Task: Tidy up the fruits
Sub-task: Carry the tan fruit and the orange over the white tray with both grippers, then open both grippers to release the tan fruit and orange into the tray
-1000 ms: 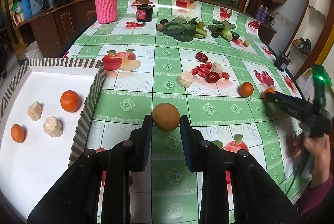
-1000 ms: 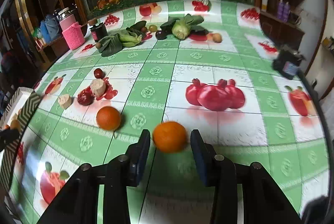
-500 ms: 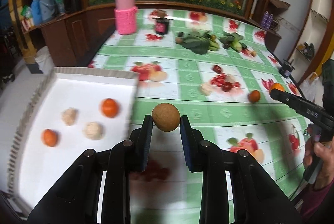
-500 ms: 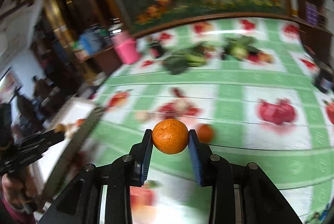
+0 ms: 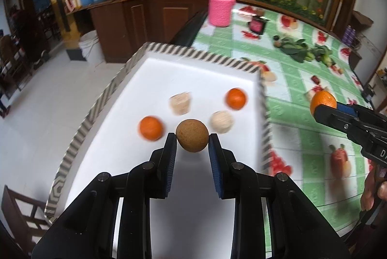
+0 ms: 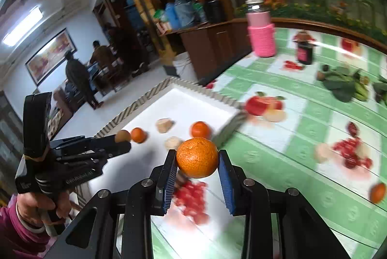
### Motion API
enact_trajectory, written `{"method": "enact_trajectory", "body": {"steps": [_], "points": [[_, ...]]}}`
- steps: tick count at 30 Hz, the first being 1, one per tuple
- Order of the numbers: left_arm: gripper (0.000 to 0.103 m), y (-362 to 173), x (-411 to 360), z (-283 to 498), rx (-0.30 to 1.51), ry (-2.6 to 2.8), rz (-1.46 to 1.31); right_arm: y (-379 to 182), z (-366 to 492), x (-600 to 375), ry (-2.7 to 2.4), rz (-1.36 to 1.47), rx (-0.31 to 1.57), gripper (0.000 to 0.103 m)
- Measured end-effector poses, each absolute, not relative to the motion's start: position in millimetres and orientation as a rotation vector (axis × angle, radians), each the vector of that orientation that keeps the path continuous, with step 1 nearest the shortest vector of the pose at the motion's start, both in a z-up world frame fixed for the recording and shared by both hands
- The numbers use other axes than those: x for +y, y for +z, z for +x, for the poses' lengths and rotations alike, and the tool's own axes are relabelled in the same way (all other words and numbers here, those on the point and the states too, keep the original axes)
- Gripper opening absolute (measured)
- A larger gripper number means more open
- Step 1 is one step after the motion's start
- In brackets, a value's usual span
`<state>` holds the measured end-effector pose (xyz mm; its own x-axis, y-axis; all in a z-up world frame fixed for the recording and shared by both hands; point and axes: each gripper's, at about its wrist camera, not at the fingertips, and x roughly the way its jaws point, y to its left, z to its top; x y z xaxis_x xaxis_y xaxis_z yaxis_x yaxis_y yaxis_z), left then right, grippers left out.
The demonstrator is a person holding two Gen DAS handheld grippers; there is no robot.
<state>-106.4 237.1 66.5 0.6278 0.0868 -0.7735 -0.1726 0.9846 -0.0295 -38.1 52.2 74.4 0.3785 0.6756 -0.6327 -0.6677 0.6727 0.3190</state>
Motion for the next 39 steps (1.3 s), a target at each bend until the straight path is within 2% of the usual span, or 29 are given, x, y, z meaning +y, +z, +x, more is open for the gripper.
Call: {"method": "enact_trajectory", "body": {"steps": [19,36,38,39], "points": [[0.026,36,264,-107,0.924,0.218,-0.106,45,-42,136,0.937,-0.137,0.888,0.033],[0.026,35,278,-105,0.955,0.262,-0.125,19,-49,176,0.917,-0.314,0.932,0.033],[0.029,36,277,-105,0.954,0.274,-0.118,19,-50,176,0.918,-0.321,0.928,0.034],[0.037,36,277,-106,0.953,0.282,-0.112,20,-50,175,0.918,-0.317,0.927,0.035]]}}
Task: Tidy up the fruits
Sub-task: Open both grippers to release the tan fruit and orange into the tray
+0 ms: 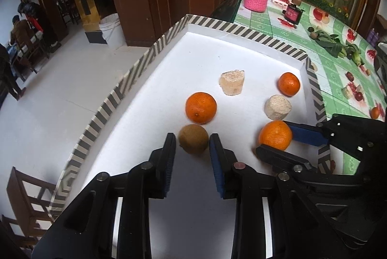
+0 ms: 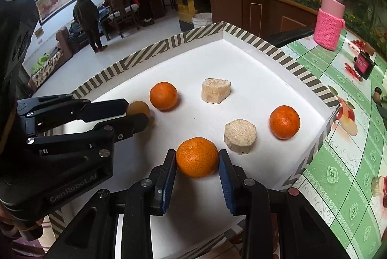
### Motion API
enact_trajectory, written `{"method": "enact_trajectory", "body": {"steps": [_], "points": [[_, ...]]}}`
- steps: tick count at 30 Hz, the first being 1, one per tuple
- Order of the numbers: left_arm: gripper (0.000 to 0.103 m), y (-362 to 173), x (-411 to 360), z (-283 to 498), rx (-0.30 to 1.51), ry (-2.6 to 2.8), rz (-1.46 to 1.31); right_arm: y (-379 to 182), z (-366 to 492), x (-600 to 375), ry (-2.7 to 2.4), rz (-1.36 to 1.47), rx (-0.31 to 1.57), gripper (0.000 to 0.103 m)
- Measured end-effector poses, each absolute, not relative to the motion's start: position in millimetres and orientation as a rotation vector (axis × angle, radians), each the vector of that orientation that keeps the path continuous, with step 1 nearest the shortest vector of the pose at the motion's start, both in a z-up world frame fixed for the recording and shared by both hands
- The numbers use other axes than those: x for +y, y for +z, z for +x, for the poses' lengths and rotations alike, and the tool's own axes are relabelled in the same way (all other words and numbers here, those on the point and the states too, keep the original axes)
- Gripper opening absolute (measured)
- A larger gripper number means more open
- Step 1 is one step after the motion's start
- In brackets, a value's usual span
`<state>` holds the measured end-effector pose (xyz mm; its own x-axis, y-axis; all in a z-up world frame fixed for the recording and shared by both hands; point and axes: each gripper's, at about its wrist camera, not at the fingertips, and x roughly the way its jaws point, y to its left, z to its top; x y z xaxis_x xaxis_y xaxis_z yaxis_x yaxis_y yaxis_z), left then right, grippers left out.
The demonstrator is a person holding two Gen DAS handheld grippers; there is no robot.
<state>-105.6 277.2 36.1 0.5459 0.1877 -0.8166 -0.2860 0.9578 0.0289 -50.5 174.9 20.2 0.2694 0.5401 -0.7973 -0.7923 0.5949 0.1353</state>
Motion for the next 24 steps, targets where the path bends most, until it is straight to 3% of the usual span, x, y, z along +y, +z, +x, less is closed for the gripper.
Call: {"method": "enact_trajectory", "body": {"steps": [3,14,24], "points": [[0.057,38,280,-107,0.944,0.291,-0.131,27,-52,166,0.917,-0.284,0.912,0.036],[0.058,69,252,-112,0.810,0.337,-0.069,62,-57,107,0.867,-0.179,0.821,0.036],[0.058,81,180,-93,0.774,0.200,-0.039,75,-56,25,0.707,-0.122,0.790,0.036]]}}
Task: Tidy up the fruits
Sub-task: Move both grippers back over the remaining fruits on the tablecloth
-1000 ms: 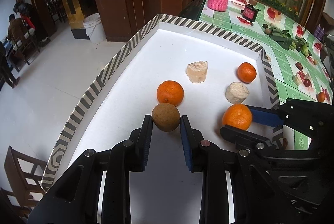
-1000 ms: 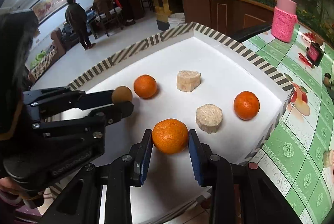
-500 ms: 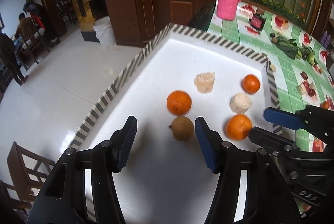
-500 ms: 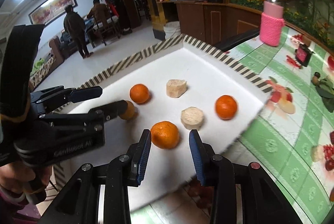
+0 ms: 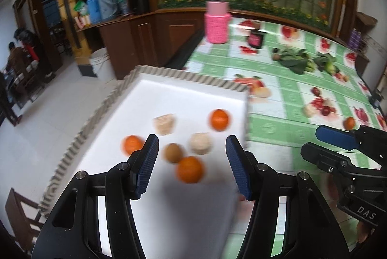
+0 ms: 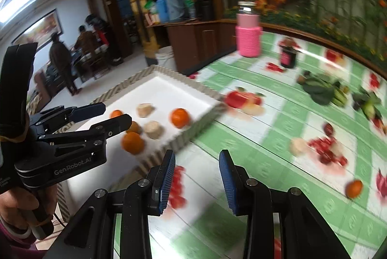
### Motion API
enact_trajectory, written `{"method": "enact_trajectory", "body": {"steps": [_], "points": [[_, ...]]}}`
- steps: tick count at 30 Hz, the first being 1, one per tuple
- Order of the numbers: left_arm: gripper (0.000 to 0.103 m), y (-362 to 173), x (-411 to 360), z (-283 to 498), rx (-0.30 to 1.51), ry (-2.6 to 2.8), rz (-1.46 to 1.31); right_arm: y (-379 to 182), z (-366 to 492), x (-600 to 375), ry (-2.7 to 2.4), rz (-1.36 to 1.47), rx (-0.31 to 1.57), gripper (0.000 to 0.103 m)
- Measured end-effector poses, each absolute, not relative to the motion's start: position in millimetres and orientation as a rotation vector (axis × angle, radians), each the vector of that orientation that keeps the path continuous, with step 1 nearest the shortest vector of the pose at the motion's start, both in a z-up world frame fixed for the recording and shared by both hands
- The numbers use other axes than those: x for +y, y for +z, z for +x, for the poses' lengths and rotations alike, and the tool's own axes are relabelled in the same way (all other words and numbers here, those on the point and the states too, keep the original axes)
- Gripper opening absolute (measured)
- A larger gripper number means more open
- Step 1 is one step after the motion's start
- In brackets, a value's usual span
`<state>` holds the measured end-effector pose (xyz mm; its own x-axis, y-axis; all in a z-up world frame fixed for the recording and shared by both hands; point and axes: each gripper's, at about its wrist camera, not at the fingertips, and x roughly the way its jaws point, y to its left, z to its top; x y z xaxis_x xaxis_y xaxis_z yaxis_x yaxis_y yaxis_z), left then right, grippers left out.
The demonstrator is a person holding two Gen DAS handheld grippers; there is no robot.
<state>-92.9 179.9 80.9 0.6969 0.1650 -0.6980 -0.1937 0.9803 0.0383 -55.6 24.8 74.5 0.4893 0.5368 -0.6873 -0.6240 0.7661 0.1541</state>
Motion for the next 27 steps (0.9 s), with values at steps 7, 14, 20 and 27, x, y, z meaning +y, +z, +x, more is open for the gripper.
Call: {"method": "enact_trajectory", "body": {"steps": [7,14,20,27], "points": [[0.058,81,127,-77,0.776,0.102,-0.002,71,-51,-44,0.591,-0.072,0.792,0.036],[0.058,70,81,-59,0.811,0.001,0.021,66,-51,-121,0.437,-0.031,0.798,0.037],[0.058,57,50,-44,0.859,-0.075,0.032,50,-44,-173,0.352,0.040,0.836,0.037],[0.058,44,29,-15,0.913,-0.121,0.024,34,-7,-179,0.335,0.051,0.866,0.037]]}}
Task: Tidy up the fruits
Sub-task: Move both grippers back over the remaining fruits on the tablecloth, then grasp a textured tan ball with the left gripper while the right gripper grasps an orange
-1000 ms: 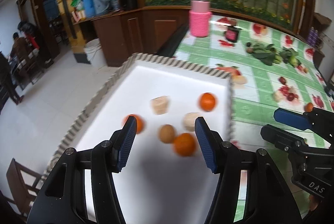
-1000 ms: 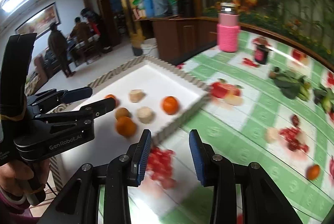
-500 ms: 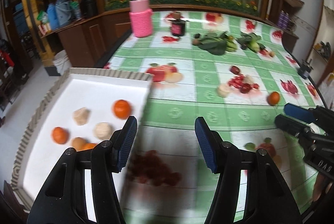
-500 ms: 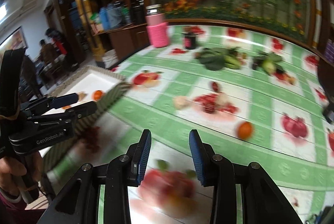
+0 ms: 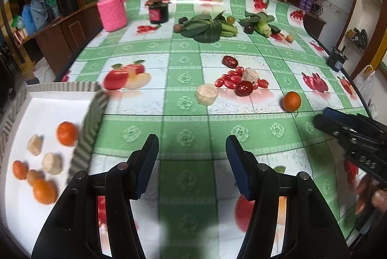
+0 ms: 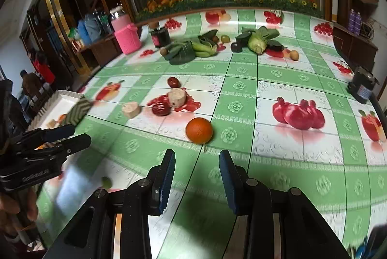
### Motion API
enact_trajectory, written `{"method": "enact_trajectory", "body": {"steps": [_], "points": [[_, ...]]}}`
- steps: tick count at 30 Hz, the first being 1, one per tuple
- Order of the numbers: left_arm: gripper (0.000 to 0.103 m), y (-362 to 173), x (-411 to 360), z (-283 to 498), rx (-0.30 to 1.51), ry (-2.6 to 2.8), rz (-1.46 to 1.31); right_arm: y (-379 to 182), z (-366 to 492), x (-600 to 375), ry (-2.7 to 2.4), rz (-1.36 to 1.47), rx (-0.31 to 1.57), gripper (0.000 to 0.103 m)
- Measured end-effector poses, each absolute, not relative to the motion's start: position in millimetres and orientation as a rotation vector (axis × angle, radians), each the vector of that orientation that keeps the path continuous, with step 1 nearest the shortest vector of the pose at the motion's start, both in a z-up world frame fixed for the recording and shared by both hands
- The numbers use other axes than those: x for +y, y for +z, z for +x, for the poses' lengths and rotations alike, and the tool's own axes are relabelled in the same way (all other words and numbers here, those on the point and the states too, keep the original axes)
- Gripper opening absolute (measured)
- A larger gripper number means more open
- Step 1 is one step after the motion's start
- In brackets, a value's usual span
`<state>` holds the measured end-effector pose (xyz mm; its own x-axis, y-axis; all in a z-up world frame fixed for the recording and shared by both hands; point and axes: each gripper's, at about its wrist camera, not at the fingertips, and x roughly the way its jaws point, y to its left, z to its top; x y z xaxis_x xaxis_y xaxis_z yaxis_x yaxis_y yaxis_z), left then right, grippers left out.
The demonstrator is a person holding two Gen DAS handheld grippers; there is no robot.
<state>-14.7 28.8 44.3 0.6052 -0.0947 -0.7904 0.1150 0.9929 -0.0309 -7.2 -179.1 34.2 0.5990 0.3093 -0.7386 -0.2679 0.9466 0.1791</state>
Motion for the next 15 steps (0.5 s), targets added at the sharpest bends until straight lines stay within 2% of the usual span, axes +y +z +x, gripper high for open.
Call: {"method": "enact_trajectory", "body": {"steps": [15], "points": [[0.058,21,16,50,0.965,-0.112,-0.006,15,39,-167,0.374,-0.004,0.910,0.037]]}}
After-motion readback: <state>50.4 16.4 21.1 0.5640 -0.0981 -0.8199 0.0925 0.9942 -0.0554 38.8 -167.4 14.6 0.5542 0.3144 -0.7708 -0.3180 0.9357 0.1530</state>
